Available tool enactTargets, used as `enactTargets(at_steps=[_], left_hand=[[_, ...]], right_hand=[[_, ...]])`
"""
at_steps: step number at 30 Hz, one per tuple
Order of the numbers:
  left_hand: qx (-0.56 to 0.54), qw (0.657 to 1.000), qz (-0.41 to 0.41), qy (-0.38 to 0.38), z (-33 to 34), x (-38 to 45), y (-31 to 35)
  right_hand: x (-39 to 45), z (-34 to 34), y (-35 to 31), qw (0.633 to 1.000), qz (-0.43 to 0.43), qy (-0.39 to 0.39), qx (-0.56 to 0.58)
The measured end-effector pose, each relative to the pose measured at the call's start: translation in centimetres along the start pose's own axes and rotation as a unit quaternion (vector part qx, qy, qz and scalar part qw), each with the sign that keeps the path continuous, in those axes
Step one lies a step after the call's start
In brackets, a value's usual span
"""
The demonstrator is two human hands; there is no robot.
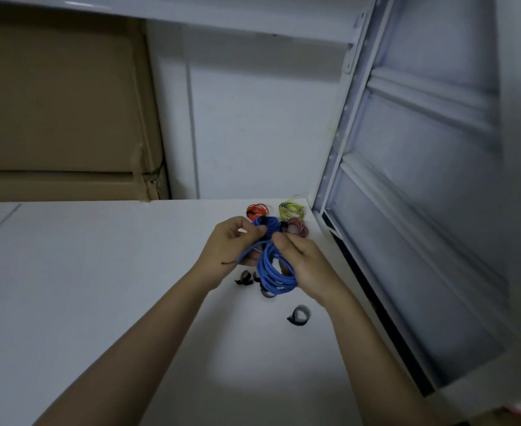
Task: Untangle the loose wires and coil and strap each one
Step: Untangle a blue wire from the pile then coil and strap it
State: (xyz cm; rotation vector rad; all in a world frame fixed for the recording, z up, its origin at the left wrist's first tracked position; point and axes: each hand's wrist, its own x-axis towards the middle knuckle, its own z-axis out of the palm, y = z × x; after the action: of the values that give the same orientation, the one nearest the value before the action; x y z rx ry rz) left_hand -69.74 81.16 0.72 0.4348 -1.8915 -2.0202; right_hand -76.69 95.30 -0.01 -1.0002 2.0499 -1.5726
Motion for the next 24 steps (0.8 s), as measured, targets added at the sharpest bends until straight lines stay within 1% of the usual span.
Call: enactTargets(at_steps=[3, 9, 13, 16, 19, 24], left_hand=[[-0.028, 0.999, -0.036, -0.007, -1.0, 0.1, 0.7], [-0.02, 0.993, -0.074, -0.092, -3.1, -0.2, 2.0], [0.002, 0.988, -0.088, -0.127, -4.1, -0.5, 2.4], [0.001, 0.983, -0.098, -0.154, -4.7, -0.7, 2.6], [-0.002, 0.979, -0.111, -0.173, -5.3, -0.8, 3.0], [0.011, 0.963, -0.122, -0.239, -6.1, -1.1, 3.8]], right_hand=[[0.1, 0.8, -0.5, 0.999, -0.032, -0.011, -0.033], [0.0, 1.6, -0.8, 0.999, -0.041, 0.002, -0.012], [0.1, 2.1, -0.6, 0.997, -0.052, -0.007, -0.05], [0.1, 2.4, -0.8, 0.998, -0.051, -0.007, -0.043], [0.2, 2.7, -1.3, 0.996, -0.047, -0.014, -0.069], [0.5, 2.6, -1.8, 0.995, -0.021, -0.04, -0.091]])
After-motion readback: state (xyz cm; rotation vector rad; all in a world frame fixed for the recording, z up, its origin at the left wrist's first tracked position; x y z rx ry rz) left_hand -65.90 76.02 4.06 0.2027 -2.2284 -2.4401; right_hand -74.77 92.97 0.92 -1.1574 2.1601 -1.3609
